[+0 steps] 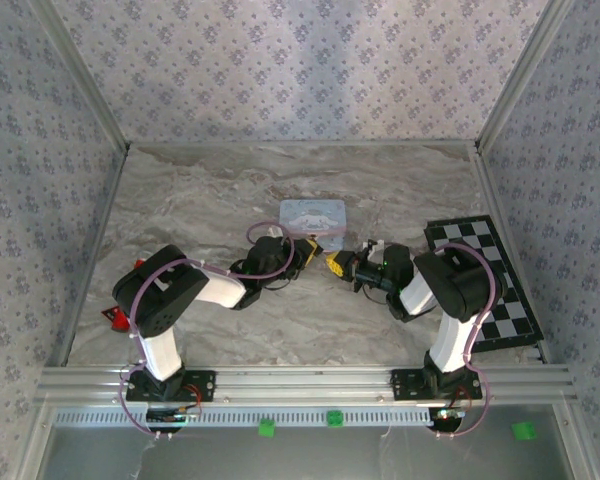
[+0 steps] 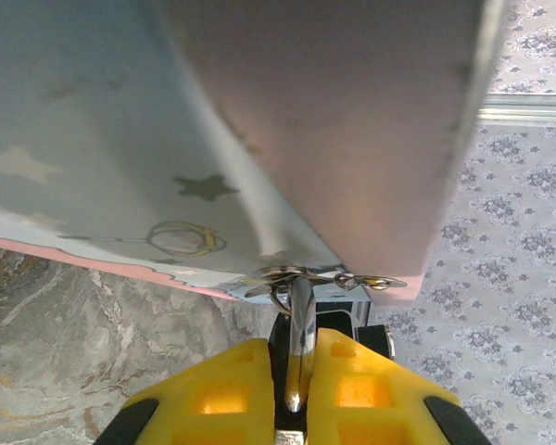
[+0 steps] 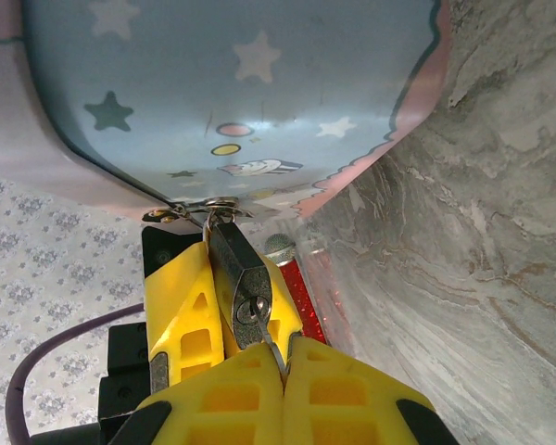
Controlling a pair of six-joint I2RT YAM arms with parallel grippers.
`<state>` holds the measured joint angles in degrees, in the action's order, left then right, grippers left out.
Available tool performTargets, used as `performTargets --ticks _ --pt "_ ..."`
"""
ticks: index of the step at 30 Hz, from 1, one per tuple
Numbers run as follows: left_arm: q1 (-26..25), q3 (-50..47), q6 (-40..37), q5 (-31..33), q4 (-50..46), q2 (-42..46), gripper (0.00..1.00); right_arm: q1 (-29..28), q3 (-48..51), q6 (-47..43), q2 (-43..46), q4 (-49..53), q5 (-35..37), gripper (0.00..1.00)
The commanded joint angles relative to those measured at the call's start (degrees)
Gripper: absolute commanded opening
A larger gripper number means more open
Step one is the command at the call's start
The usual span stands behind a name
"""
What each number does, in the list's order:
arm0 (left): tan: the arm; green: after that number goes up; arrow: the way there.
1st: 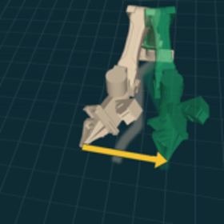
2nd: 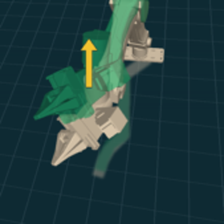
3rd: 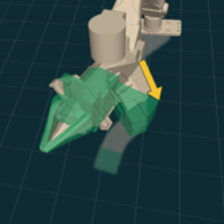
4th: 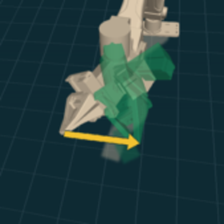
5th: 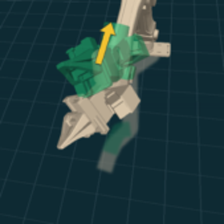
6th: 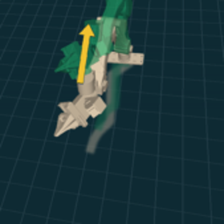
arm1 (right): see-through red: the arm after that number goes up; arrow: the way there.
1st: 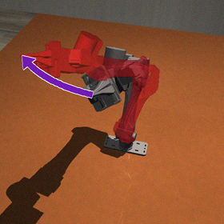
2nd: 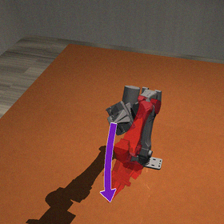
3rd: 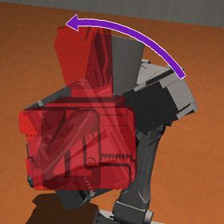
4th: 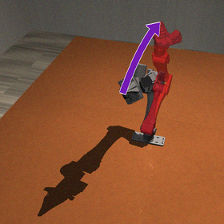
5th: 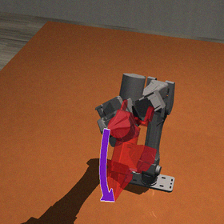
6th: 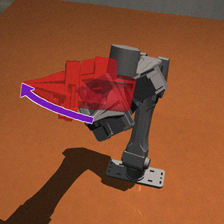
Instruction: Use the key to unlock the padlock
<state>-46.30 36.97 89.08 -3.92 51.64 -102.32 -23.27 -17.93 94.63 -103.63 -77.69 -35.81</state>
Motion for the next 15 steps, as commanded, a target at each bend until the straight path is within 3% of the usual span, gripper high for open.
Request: performTargets --ticks 1,15 --pt "-4.08 1.44 -0.29 -10.49 5.79 2.4 0.0 0.0 -1.67 -1.11 -0.85 -2.02 4.73 0.0" --pt "-4.07 0.92 0.13 -9.38 6.11 2.15 0.0 -1.24 -0.7 -2.39 0.26 -2.0 6.69 0.03"
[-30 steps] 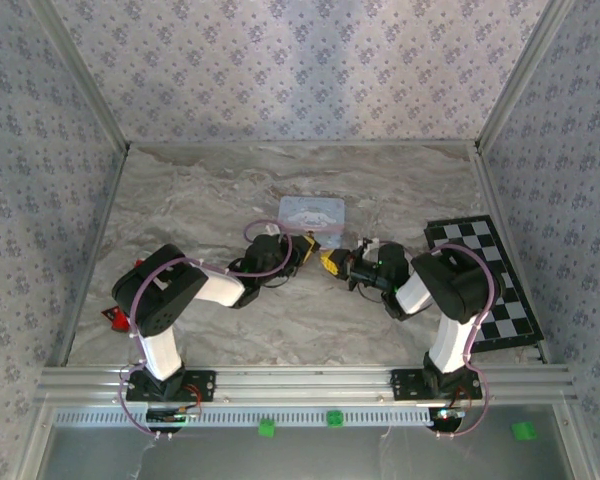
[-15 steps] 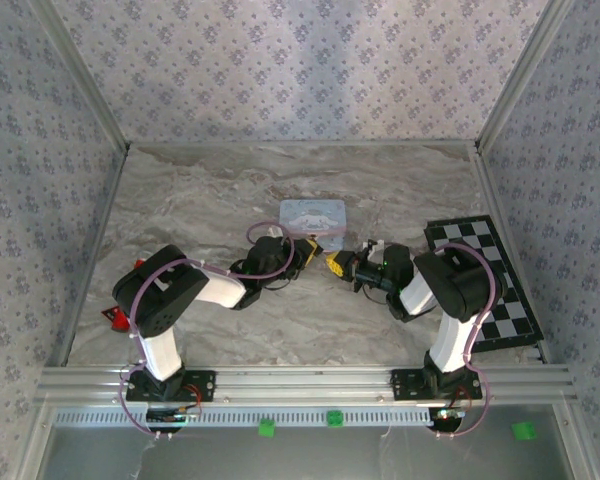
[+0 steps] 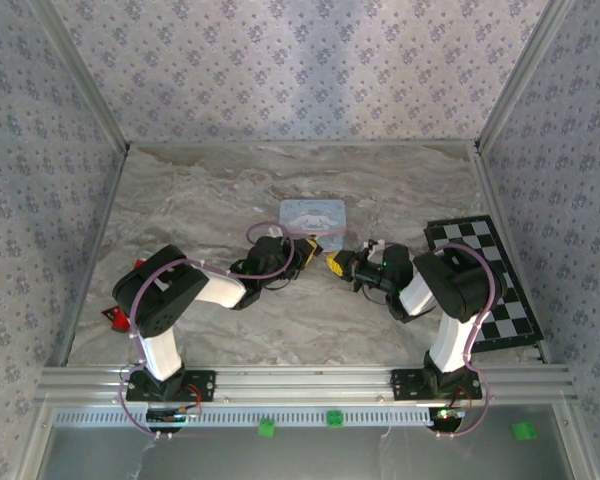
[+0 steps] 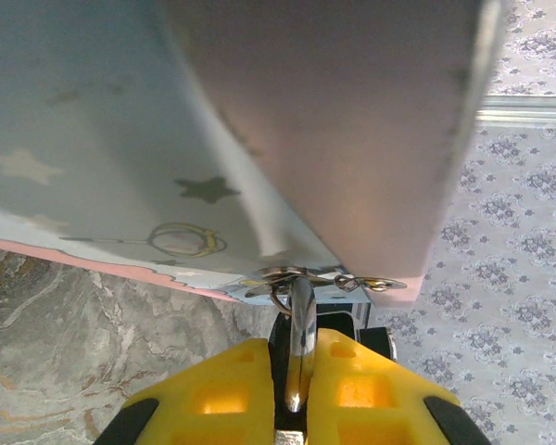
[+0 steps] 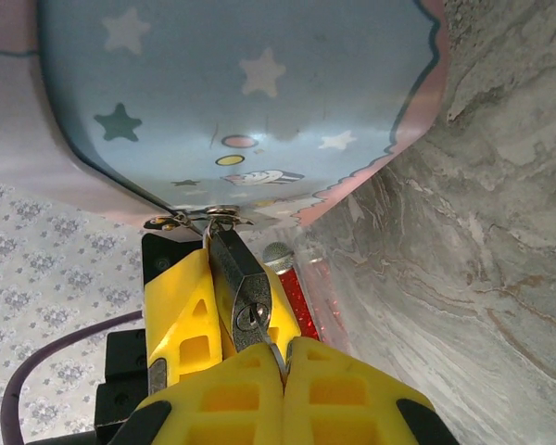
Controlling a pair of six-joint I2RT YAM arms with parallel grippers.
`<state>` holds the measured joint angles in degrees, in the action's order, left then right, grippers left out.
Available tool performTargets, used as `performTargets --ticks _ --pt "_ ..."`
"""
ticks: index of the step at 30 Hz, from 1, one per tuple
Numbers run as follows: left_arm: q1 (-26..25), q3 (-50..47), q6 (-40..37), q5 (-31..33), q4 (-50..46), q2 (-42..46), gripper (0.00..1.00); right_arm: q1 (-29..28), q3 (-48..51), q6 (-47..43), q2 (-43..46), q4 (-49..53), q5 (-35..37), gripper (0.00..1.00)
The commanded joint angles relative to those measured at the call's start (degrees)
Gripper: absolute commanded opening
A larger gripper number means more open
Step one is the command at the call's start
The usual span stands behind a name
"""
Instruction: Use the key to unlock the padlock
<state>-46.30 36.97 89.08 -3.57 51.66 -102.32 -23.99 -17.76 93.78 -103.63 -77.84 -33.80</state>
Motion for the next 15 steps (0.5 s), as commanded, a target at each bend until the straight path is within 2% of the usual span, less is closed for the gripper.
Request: performTargets --ticks 1,6,9,15 --pt "-4.07 0.91 0.22 -9.54 6.16 2.13 0.0 -0.92 -0.89 -1.63 0.48 -1.87 4.71 0.01" --pt "-4.1 2.19 0.64 -10.18 7.06 1.19 0.0 -3.13 -1.3 -1.65 1.31 -1.86 5.62 0.0" --pt "-4.28 3.39 0.02 -11.38 6.07 0.84 0.0 -3.63 -3.39 -1.71 1.71 -1.87 3.76 0.0" --pt "-4.34 2.84 -1.38 -12.27 2.98 1.84 0.0 -1.18 -3.79 -1.41 1.59 -1.87 1.97 0.0"
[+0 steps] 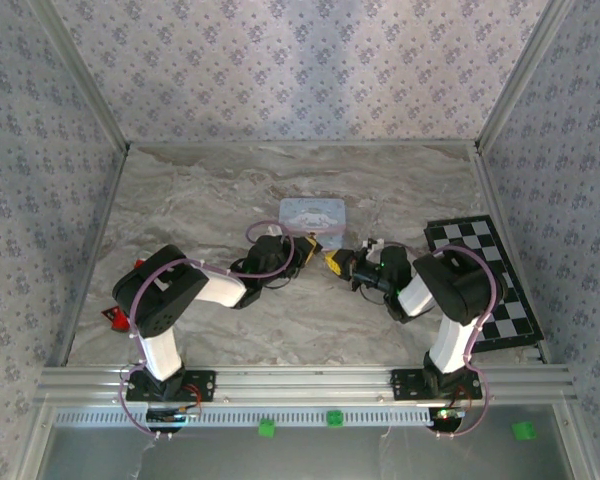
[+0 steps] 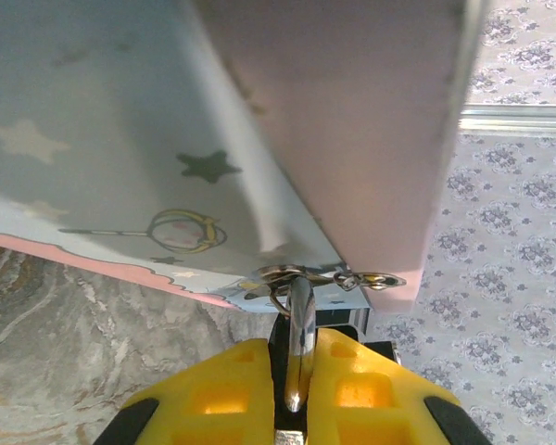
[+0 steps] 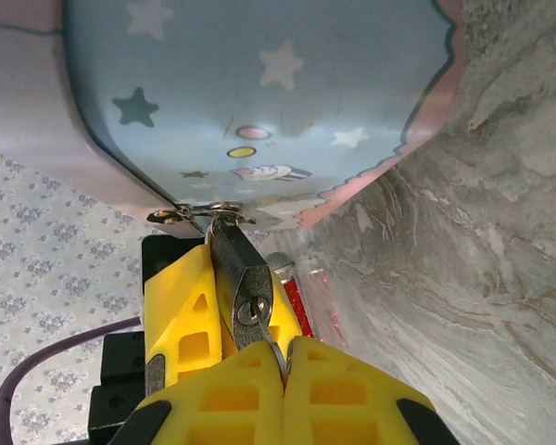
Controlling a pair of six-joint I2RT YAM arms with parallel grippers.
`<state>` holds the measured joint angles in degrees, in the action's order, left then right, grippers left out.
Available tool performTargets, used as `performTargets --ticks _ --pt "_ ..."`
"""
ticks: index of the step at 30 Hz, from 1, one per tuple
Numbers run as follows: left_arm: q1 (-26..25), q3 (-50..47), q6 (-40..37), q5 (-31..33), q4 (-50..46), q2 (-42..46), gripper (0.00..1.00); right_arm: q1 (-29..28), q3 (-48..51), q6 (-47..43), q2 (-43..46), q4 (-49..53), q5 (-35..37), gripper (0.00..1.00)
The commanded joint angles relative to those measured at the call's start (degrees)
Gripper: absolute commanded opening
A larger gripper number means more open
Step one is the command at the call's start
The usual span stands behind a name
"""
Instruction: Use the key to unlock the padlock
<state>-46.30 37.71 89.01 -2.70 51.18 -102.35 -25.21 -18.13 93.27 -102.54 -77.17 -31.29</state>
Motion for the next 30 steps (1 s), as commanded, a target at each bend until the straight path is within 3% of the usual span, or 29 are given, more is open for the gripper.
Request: performTargets --ticks 1,9,19,30 --pt "-4.35 2.17 -1.38 -13.3 3.4 1.8 0.0 -0.13 -3.73 -0.65 -0.11 -2.55 -0.94 0.0" --pt "-4.57 3.41 -1.12 -14.23 4.08 0.39 0.0 -5.03 -6.74 -0.26 -0.64 -2.51 0.14 0.0" --pt "-4.55 2.81 -1.3 -14.43 4.13 1.45 0.0 3.02 -2.29 -2.19 -4.07 -2.55 -0.66 0.0" --pt "-4.5 4.69 -2.27 -15.98 2.31 0.17 0.0 4.2 -3.42 -0.43 -0.38 -2.19 -2.95 0.0"
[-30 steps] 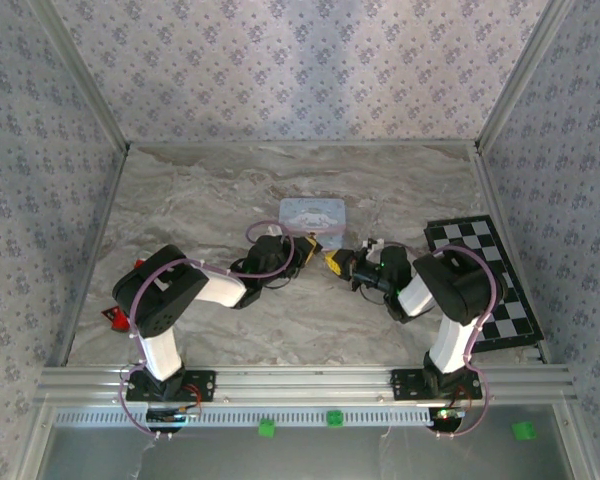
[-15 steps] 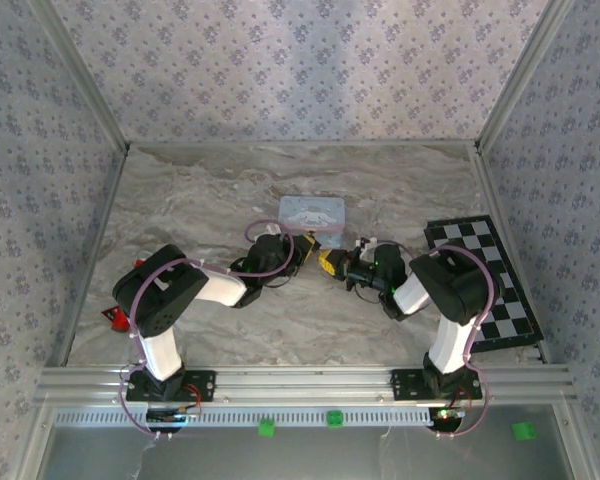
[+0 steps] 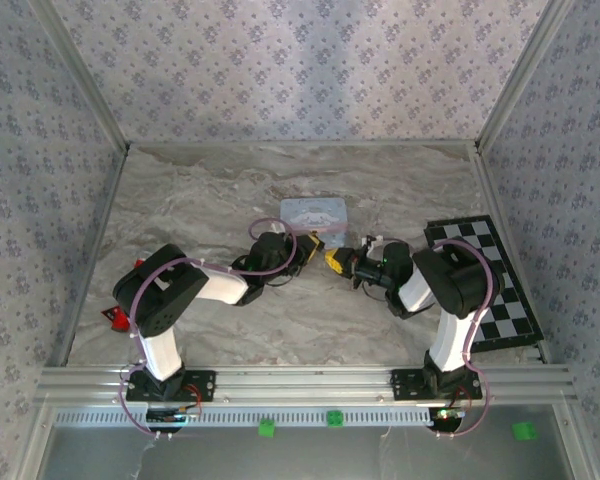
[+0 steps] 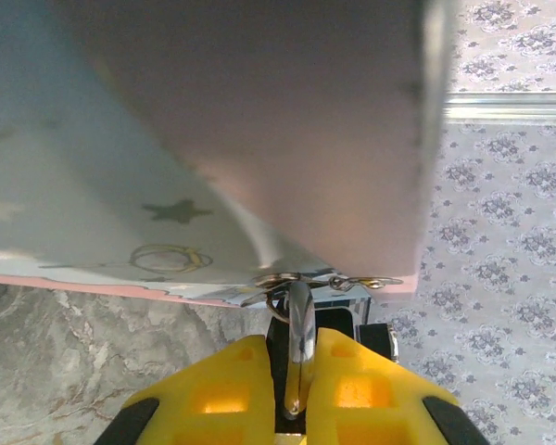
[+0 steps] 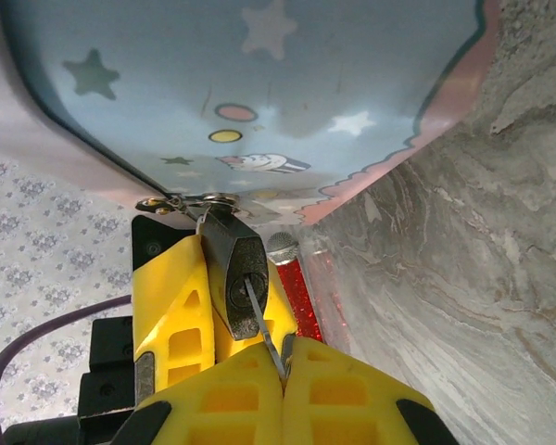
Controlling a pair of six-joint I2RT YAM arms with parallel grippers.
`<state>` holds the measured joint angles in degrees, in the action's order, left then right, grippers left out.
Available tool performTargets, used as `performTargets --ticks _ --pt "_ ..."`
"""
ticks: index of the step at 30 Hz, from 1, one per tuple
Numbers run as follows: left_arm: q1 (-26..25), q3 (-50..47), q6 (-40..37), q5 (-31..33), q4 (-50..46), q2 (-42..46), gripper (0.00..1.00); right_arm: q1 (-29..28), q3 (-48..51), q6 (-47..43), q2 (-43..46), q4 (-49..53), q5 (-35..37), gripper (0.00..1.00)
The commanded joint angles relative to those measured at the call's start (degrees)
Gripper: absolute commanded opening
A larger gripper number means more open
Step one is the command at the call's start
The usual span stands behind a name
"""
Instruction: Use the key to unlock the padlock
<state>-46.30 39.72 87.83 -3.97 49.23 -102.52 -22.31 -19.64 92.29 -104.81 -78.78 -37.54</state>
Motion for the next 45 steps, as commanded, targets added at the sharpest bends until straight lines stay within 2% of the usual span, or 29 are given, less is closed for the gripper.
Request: performTargets --ticks 1,10,19,33,39,45 --pt "-4.5 2.55 -1.17 -14.75 4.05 0.24 0.0 1.75 -2.12 0.59 2.36 0.65 2.29 0.0" --pt "-4.4 0.79 -1.67 -14.4 3.02 0.55 0.0 4.77 -3.4 -6.62 3.87 14.0 -1.83 0.0" --pt "-4.07 1.48 -3.61 -15.01 0.79 1.01 0.0 7.83 -5.62 -6.91 1.72 12.89 -5.48 0.0" --pt "-4.14 2.07 -3.77 -15.73 1.26 0.3 0.0 4.71 -9.1 -14.47 10.03 28.76 -3.62 0.0" --pt "-4.19 2.2 -2.35 -15.47 4.2 0.39 0.0 1.64 -7.6 -10.61 6.44 20.64 -2.09 0.0" --pt "-4.45 2.98 0.29 -15.62 8.4 0.21 0.0 0.73 -5.68 -4.4 -1.45 4.31 -0.78 0.0"
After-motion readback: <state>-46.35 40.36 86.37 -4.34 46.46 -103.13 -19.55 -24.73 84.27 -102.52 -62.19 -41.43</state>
